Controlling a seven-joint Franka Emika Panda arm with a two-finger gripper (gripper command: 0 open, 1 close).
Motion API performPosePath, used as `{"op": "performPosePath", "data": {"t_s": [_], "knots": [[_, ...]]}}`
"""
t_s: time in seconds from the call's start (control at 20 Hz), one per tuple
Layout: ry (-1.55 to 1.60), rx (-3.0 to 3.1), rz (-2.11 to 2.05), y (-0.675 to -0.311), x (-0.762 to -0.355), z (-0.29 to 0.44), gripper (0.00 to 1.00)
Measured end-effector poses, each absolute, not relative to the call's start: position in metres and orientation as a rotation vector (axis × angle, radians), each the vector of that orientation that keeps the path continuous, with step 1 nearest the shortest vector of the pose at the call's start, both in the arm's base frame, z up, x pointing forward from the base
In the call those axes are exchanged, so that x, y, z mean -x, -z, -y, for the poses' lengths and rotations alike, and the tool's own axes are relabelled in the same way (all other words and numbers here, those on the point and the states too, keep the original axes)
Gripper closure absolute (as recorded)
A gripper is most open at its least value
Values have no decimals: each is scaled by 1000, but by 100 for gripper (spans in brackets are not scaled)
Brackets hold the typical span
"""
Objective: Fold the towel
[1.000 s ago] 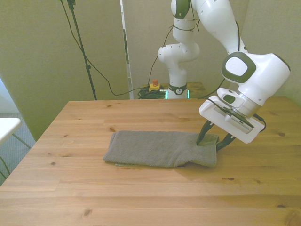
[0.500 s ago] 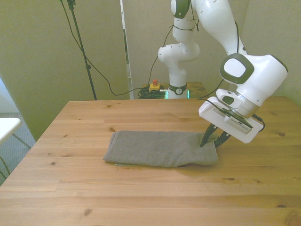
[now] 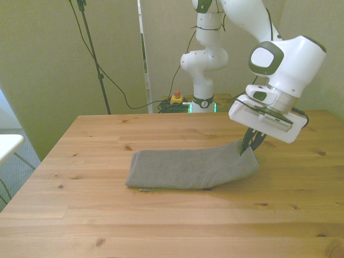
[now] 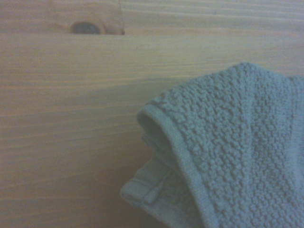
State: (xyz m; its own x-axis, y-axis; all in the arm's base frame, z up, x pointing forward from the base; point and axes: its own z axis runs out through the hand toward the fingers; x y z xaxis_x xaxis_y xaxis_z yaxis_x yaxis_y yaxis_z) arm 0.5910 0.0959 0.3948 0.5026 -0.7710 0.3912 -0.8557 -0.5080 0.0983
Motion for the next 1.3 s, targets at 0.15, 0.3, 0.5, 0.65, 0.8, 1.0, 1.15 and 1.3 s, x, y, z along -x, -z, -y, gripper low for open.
{"op": "performPosePath", "data": {"t_s": [0.15,0.3,0.5,0.65,0.8,1.0,1.15,1.3], "knots": [[-444,-2488,1398,-418,-580,-84,100],[-436,-2542,1436,-441,-573,-59,100],[-418,-2618,1473,-474,-565,-3,100],[-392,-2643,1508,-485,-561,41,100],[-382,-2629,1529,-488,-558,84,100],[-370,-2648,1595,-499,-551,138,100],[-376,-2640,1634,-504,-546,169,100],[-374,-2619,1670,-505,-539,196,100]]}}
